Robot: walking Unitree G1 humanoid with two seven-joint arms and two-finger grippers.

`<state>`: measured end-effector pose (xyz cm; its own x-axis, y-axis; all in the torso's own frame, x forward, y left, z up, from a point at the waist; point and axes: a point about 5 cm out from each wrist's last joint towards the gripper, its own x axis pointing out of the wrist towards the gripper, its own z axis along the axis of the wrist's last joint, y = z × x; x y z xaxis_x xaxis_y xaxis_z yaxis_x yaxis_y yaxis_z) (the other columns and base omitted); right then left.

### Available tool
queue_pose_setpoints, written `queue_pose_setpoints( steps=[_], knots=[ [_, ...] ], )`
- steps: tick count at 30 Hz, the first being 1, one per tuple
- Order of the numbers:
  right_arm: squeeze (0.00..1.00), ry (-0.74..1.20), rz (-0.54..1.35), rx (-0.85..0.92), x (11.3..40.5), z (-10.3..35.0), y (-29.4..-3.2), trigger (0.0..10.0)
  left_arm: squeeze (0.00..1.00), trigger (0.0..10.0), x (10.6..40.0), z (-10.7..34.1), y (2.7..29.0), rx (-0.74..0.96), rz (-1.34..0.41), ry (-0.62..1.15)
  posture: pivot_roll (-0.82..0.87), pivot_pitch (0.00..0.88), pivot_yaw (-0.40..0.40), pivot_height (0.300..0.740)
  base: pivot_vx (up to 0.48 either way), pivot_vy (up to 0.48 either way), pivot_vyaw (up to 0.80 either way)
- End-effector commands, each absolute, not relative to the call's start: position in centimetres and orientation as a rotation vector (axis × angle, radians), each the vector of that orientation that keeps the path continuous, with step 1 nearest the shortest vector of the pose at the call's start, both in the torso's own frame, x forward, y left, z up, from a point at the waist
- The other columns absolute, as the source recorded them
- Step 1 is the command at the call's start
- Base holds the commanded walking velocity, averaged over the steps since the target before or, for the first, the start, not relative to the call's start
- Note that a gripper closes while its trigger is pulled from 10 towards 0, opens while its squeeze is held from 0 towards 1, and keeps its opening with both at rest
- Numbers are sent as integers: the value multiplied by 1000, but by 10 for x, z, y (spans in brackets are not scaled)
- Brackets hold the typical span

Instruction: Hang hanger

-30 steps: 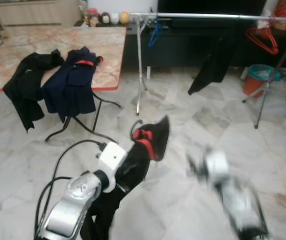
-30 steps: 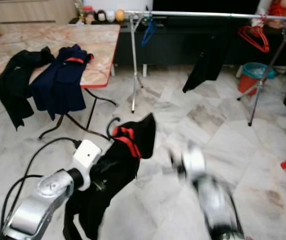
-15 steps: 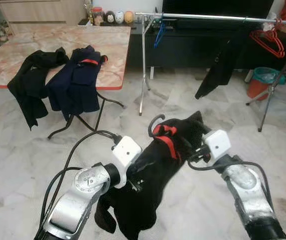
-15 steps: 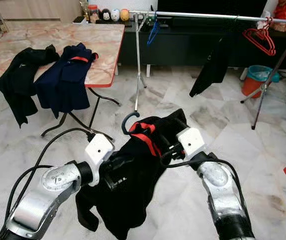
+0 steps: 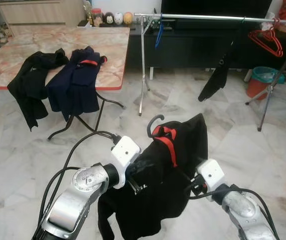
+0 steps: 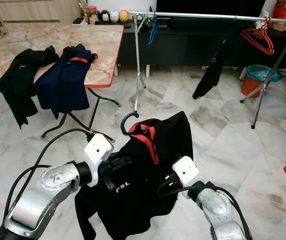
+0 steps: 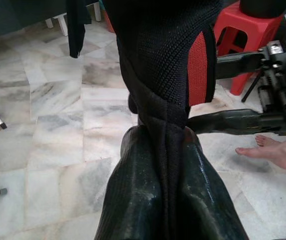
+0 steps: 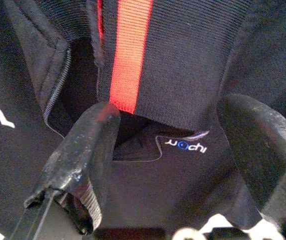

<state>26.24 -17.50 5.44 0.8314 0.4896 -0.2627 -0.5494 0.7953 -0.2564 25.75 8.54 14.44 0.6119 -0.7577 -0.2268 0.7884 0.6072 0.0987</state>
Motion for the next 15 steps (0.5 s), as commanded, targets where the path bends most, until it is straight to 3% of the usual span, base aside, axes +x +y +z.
queue_pose_setpoints(
  steps=[1,9,10,11,15],
  knots=[
    [0,197,570,-338,266,52,-170,10000,0,10000,258,159,82,191,-920,111,70,0,5,740,0,0,0],
    [0,181,480,-341,285,55,-173,10000,0,10000,255,160,81,161,-952,122,75,0,-1,740,0,0,0],
    [212,181,489,-339,285,55,-172,10000,0,10000,255,160,80,156,-951,121,76,0,-2,740,0,0,0],
    [1000,182,493,-341,285,54,-171,10000,0,10000,255,160,80,151,-952,122,76,0,-3,740,0,0,0],
    [1000,188,483,-397,287,51,-171,10000,0,10000,254,159,80,145,-956,126,76,0,-5,740,0,0,0]
  ],
)
